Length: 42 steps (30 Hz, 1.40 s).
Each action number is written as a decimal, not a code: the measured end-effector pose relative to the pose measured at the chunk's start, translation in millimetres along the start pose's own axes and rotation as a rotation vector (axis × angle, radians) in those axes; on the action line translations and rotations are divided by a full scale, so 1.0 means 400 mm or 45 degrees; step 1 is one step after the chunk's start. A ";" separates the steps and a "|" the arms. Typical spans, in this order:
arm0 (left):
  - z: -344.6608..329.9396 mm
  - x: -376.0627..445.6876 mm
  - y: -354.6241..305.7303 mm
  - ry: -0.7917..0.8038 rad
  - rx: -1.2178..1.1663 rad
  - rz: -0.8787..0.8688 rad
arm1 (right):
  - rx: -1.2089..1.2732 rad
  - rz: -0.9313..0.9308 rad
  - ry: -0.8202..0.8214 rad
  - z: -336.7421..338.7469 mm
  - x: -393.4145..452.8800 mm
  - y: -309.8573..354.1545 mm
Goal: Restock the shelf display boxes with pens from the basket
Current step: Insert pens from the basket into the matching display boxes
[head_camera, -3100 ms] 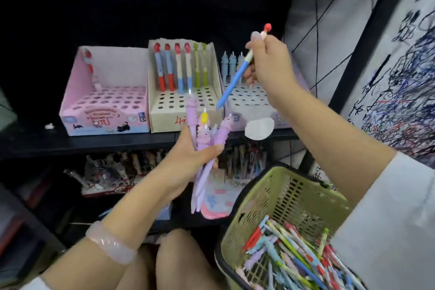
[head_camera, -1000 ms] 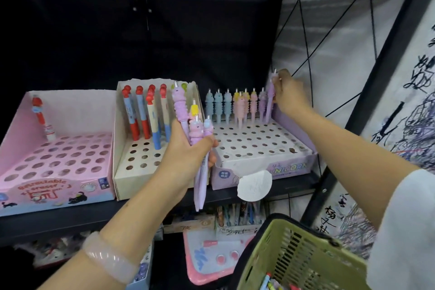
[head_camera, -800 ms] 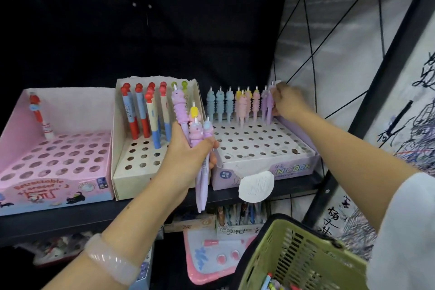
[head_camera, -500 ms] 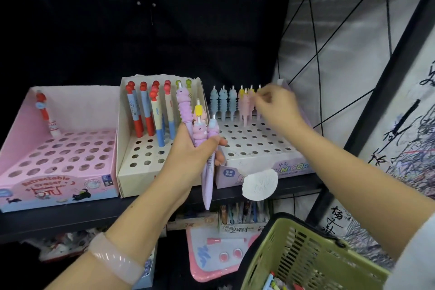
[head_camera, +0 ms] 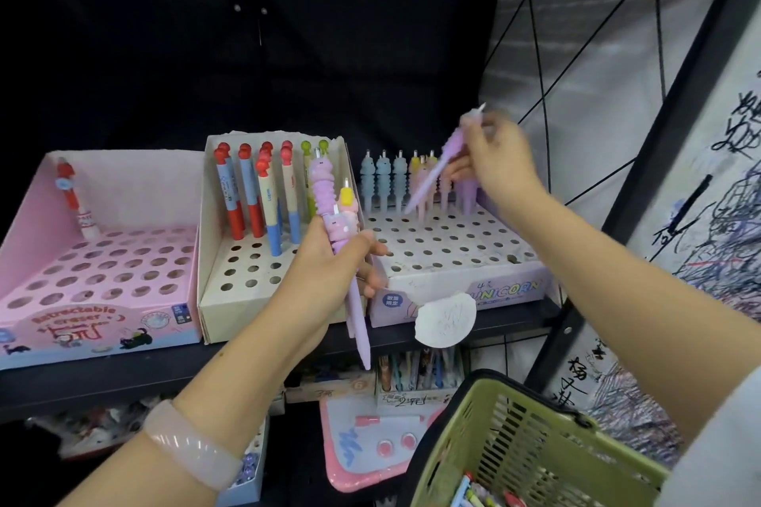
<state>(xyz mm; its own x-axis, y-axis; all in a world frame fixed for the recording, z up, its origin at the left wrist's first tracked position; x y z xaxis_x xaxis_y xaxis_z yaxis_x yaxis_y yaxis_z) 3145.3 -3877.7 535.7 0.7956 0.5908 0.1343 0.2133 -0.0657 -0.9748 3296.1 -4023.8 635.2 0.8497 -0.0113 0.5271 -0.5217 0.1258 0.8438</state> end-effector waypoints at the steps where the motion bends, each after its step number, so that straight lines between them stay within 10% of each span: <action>1: 0.000 0.002 0.001 0.000 0.015 -0.014 | -0.155 0.125 -0.090 0.028 0.034 0.008; 7: -0.001 0.008 0.009 0.006 0.010 -0.024 | -0.986 0.414 -0.192 0.078 0.112 -0.038; 27: 0.031 0.015 0.003 -0.040 -0.032 -0.078 | -1.410 0.134 0.121 0.028 0.103 -0.180; 31: 0.028 0.010 -0.004 -0.046 -0.044 -0.087 | -0.885 0.297 -0.004 0.005 0.032 -0.046; 37: 0.010 -0.014 -0.017 -0.012 -0.067 -0.096 | -0.178 0.016 0.967 -0.195 -0.244 0.039; 42: 0.021 -0.022 -0.016 -0.006 -0.096 -0.024 | 0.176 -0.186 0.836 -0.205 -0.229 0.057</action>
<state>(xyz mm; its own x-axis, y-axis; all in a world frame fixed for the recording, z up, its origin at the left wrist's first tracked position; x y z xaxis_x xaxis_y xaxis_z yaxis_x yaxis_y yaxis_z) 3132.3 -3875.7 539.1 0.7885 0.5961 0.1513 0.2701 -0.1146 -0.9560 3212.7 -3938.5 597.9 0.7595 0.5903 0.2733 -0.3659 0.0402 0.9298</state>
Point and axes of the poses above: each hand's wrist, its own x-axis towards the middle knuckle, its own z-axis out of the back of the hand, y = z × x, the point moved 10 cm from there along x, towards the middle knuckle, and after that the axes turned 14 degrees about -y, right-handed, at the moved point
